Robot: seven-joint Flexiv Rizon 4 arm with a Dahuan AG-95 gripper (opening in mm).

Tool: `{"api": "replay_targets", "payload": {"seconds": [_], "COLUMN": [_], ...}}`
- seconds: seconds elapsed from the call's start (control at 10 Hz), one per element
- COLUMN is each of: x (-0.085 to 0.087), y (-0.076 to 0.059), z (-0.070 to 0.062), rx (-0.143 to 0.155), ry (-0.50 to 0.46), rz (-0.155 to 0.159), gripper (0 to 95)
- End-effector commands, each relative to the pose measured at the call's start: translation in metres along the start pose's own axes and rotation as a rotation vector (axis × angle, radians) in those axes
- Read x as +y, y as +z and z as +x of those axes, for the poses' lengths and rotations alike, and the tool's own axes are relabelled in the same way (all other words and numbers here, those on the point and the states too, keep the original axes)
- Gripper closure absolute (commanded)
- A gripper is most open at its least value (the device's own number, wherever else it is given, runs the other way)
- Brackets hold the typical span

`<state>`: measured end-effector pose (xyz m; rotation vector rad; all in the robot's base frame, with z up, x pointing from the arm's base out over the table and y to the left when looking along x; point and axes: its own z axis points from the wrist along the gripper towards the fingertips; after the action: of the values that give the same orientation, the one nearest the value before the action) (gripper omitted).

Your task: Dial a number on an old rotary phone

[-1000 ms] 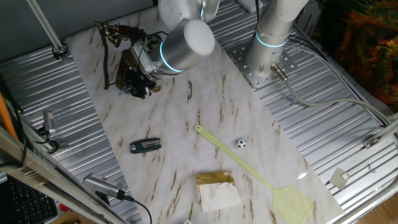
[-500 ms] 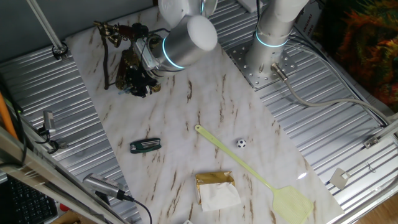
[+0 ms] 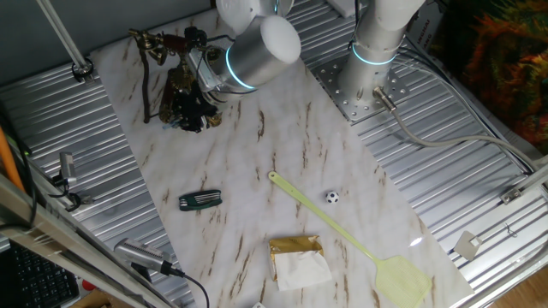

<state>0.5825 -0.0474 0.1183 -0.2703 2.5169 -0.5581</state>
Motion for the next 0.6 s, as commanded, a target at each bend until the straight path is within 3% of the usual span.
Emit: {"api": "replay_targets", "payload": {"seconds": [0.1, 0.6], "x": [-0.0008, -0.0042], "y": [0.0010, 0.0008], "z": [-0.0016, -0.0016], "rx": [-0.016, -0.056], "ry": [0.000, -0.013], "rz": [-0.002, -0.012], "gripper": [95.0, 95.0]}}
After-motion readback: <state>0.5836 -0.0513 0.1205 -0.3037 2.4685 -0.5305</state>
